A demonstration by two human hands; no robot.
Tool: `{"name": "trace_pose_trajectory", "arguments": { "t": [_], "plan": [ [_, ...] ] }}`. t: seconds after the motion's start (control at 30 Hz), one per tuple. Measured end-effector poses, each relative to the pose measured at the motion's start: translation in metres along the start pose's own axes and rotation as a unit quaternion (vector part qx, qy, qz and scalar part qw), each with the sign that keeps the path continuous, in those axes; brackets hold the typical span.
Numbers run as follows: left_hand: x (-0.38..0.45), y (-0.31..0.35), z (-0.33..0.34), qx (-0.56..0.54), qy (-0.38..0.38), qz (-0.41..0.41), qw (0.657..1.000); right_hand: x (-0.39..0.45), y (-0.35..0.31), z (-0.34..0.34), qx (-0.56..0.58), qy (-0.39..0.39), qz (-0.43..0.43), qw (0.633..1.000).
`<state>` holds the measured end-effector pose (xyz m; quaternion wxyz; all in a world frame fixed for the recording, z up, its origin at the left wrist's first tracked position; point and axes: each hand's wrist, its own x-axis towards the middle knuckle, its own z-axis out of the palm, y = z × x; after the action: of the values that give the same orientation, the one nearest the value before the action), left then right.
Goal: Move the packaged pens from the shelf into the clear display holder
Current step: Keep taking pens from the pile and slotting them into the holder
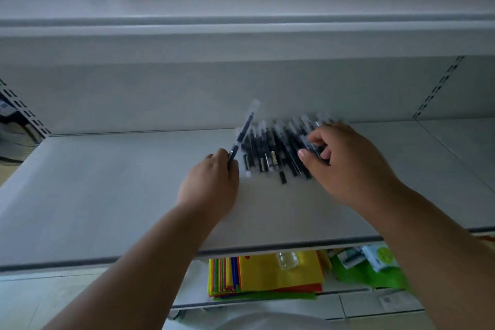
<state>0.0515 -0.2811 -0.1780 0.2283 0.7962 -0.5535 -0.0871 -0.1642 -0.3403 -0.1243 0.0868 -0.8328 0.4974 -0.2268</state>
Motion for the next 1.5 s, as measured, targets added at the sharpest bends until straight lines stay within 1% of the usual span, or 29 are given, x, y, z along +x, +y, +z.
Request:
{"name": "trace_pose_trajectory", "arguments": {
  "t": [0.07, 0.13, 0.2, 0.3, 0.4, 0.5, 0.63, 0.73, 0.83, 0.93, 1.03, 1.1, 1.13, 1.17, 1.2, 1.27, 1.33, 1.37, 1.4, 1.43, 1.47, 1.5],
  "plan": [
    [-0.013, 0.007, 0.002, -0.090, 0.001, 0.011, 0.996, 0.005, 0.008, 0.006, -0.005, -0.006, 0.014, 1.000],
    [-0.025, 0.014, 0.003, -0.184, 0.003, 0.022, 0.983, 0.010, 0.013, 0.014, -0.019, -0.029, 0.032, 0.999],
    [-0.033, 0.019, 0.008, -0.243, 0.003, 0.029, 0.970, 0.013, 0.017, 0.022, -0.060, -0.059, 0.066, 0.994],
    [-0.040, 0.016, 0.015, -0.292, -0.007, 0.034, 0.956, 0.015, 0.016, 0.034, -0.118, -0.080, 0.092, 0.985],
    [-0.041, 0.008, 0.019, -0.337, -0.038, 0.024, 0.941, 0.017, 0.014, 0.042, -0.120, -0.079, 0.102, 0.984],
    [-0.038, 0.005, 0.019, -0.386, -0.060, 0.004, 0.920, 0.020, 0.011, 0.045, -0.140, -0.097, 0.113, 0.979],
    [-0.037, 0.003, 0.020, -0.390, -0.070, 0.003, 0.918, 0.022, 0.009, 0.048, -0.148, -0.117, 0.135, 0.973],
    [-0.037, 0.001, 0.020, -0.384, -0.074, 0.007, 0.920, 0.019, 0.012, 0.044, -0.110, -0.109, 0.155, 0.976],
    [-0.037, 0.002, 0.020, -0.378, -0.067, 0.011, 0.923, 0.012, 0.014, 0.037, -0.054, -0.076, 0.161, 0.982],
    [-0.038, 0.007, 0.021, -0.350, -0.040, 0.019, 0.936, 0.005, 0.014, 0.026, 0.052, -0.045, 0.161, 0.985],
    [-0.039, 0.012, 0.023, -0.351, -0.037, 0.019, 0.936, -0.002, 0.013, 0.014, 0.140, -0.025, 0.168, 0.976],
    [-0.040, 0.018, 0.025, -0.358, -0.041, 0.024, 0.933, -0.009, 0.014, 0.008, 0.256, -0.018, 0.192, 0.947],
    [-0.041, 0.024, 0.027, -0.371, -0.046, 0.028, 0.927, -0.013, 0.016, 0.004, 0.327, -0.018, 0.205, 0.922],
    [-0.042, 0.030, 0.029, -0.390, -0.051, 0.031, 0.919, -0.017, 0.017, -0.001, 0.400, -0.018, 0.216, 0.890],
    [-0.044, 0.036, 0.031, -0.409, -0.055, 0.034, 0.910, -0.021, 0.019, -0.006, 0.473, -0.016, 0.228, 0.851],
    [-0.048, 0.052, 0.039, -0.448, -0.062, 0.034, 0.891, -0.032, 0.029, -0.019, 0.605, -0.008, 0.254, 0.755],
    [-0.055, 0.070, 0.047, -0.477, -0.071, 0.031, 0.875, -0.046, 0.043, -0.035, 0.694, 0.012, 0.281, 0.663],
    [-0.058, 0.079, 0.050, -0.483, -0.076, 0.031, 0.872, -0.053, 0.051, -0.042, 0.718, 0.028, 0.294, 0.631],
    [-0.063, 0.091, 0.056, -0.481, -0.084, 0.034, 0.872, -0.062, 0.061, -0.050, 0.729, 0.047, 0.304, 0.611],
    [-0.068, 0.103, 0.060, -0.479, -0.092, 0.038, 0.872, -0.071, 0.072, -0.057, 0.728, 0.063, 0.311, 0.608],
    [-0.074, 0.118, 0.066, -0.475, -0.101, 0.047, 0.873, -0.082, 0.085, -0.066, 0.717, 0.077, 0.315, 0.617],
    [-0.079, 0.133, 0.071, -0.471, -0.109, 0.054, 0.874, -0.093, 0.097, -0.074, 0.699, 0.084, 0.315, 0.637]
  ]
}}
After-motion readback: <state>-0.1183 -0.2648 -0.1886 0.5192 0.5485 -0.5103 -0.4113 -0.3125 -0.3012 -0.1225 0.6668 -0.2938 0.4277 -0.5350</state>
